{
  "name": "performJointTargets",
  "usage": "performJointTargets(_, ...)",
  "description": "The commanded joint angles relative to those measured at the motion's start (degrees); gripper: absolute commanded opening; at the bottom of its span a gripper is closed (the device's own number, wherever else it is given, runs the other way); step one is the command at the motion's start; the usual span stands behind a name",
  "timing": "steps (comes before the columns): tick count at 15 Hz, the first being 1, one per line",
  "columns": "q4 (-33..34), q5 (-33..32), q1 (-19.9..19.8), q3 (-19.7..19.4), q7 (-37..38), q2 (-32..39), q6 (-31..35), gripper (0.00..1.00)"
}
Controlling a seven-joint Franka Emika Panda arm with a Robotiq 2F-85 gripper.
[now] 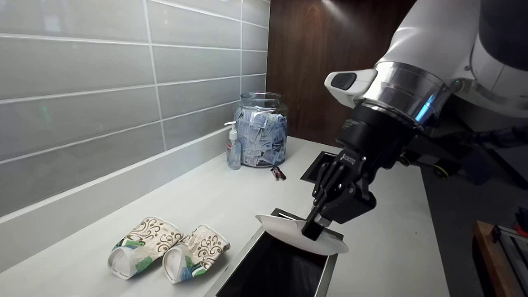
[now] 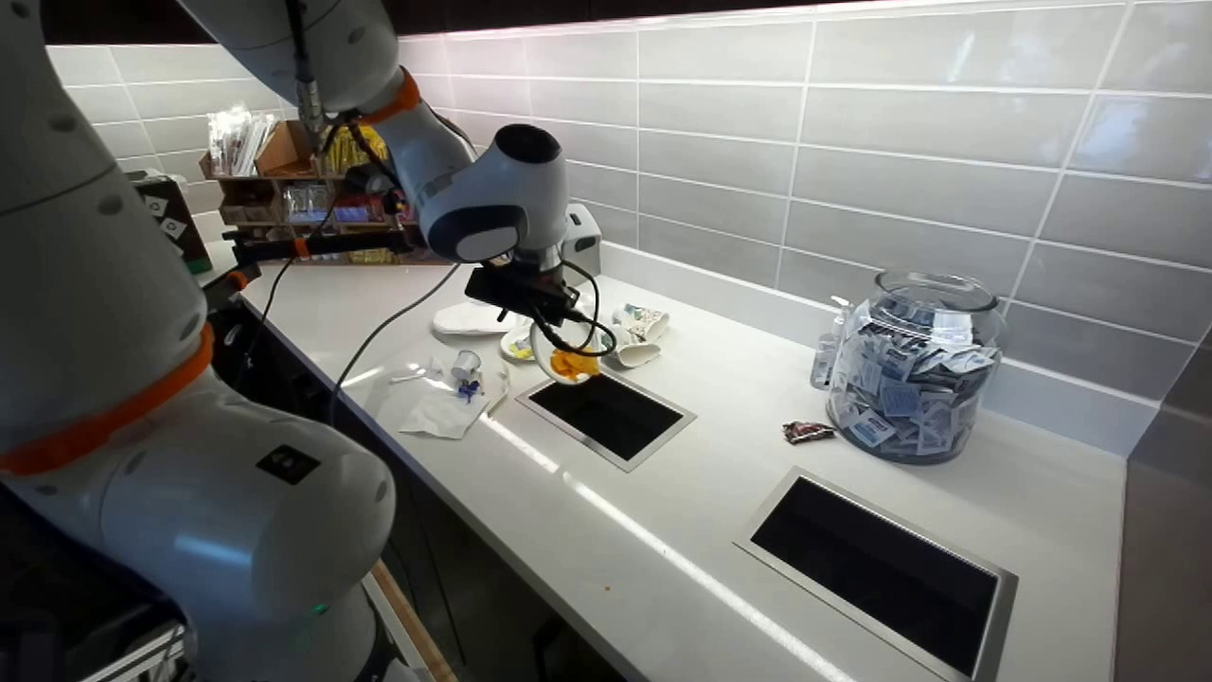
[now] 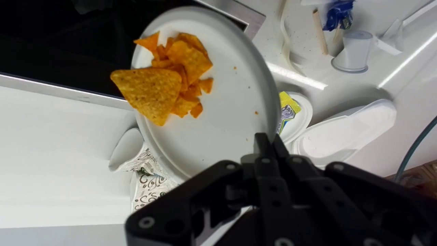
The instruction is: Pour the snacks from the white plate into the left trash chute.
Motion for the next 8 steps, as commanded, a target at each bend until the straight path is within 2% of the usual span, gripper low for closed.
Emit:
performJointTargets(1,-1.3,7.1,1.4,-1.8,-6.4,-2.5,-2.6,0.01)
performJointTargets(8,-1.3,18.4,1.6,-4.1,-17.4,-3.6,-4.9,0.01)
